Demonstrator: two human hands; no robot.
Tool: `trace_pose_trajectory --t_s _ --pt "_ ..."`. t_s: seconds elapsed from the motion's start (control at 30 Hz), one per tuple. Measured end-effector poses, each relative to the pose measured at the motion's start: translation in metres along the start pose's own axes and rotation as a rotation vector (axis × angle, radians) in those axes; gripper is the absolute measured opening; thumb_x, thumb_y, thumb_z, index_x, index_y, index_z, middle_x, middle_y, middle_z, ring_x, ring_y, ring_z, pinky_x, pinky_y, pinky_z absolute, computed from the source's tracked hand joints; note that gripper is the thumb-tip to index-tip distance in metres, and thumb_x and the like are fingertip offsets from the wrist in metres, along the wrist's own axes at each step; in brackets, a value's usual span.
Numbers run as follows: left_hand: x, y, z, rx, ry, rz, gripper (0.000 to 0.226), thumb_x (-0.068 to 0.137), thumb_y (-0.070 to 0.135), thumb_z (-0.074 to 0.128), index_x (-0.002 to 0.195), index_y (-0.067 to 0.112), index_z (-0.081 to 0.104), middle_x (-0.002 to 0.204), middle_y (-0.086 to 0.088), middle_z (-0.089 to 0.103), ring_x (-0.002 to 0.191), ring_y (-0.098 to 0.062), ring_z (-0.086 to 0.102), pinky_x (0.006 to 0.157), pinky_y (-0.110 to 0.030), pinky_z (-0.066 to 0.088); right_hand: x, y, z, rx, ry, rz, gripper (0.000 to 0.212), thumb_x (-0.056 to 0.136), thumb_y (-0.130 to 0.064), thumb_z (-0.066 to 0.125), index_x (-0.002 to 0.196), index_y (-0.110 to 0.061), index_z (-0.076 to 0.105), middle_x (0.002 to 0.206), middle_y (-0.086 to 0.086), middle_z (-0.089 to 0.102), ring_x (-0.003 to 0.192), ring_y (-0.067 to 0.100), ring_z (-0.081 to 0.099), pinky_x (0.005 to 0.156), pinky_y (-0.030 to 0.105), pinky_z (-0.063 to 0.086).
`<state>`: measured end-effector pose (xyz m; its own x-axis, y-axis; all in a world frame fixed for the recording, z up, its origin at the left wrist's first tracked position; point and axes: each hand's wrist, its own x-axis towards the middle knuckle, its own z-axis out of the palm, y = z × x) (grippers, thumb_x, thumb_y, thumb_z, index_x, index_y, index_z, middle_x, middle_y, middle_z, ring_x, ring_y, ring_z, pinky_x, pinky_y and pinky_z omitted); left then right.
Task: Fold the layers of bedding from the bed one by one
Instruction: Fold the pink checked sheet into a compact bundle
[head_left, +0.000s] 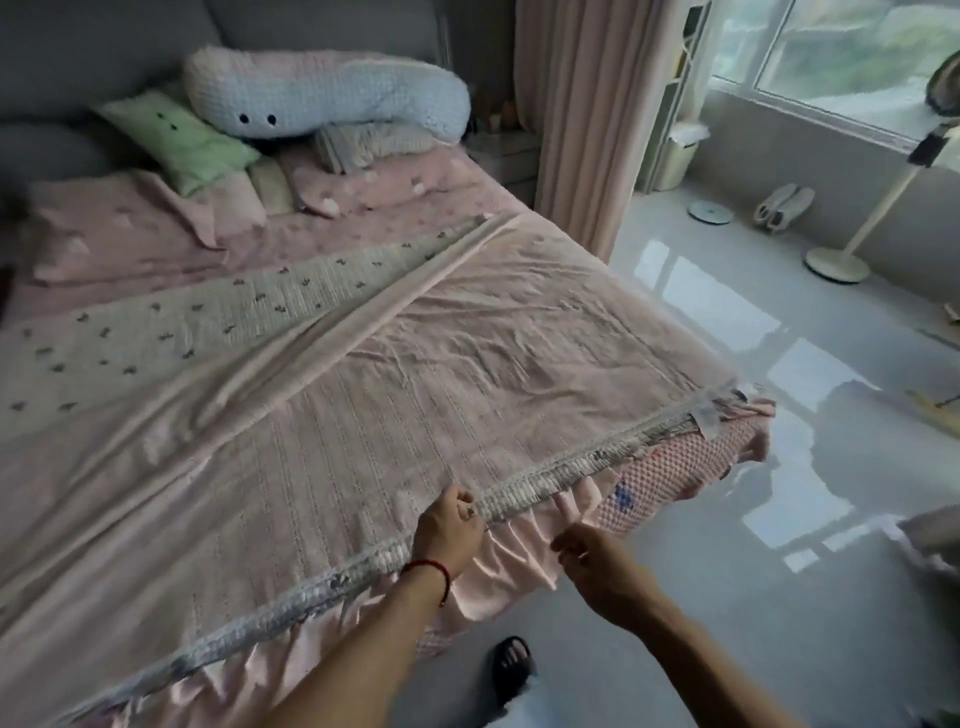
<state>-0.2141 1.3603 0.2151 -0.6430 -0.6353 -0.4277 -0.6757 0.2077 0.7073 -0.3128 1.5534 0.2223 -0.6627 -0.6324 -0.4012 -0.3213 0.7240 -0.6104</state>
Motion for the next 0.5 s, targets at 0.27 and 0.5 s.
trace_pose_trajectory --t_s 0.27,0.5 --pt "0.103 -0.012 0.079 0.237 -0.025 -0.213 0.033 0.095 0.023 0.053 0.128 0.024 0.056 0.123 -0.006 0.065 0.112 -0.029 0.06 0.089 -0.034 0.049 0.139 0.07 -0.025 -0.232 -0.219 -0.021 0.023 0.091 -0.011 0.056 0.102 -0.018 0.074 0.107 0.004 0.075 0.098 0.028 0.068 0.079 0.031 0.05" --pt "0.184 -0.046 0.144 0.396 -0.015 -0.356 0.056 0.096 0.023 0.05 0.149 0.031 0.034 0.144 -0.006 0.042 0.129 -0.029 0.043 0.101 -0.045 0.046 0.293 0.132 -0.002 -0.417 -0.411 -0.221 0.037 0.097 -0.012 0.057 0.131 -0.024 0.063 0.135 0.005 0.063 0.111 0.024 0.065 0.084 0.035 0.054"
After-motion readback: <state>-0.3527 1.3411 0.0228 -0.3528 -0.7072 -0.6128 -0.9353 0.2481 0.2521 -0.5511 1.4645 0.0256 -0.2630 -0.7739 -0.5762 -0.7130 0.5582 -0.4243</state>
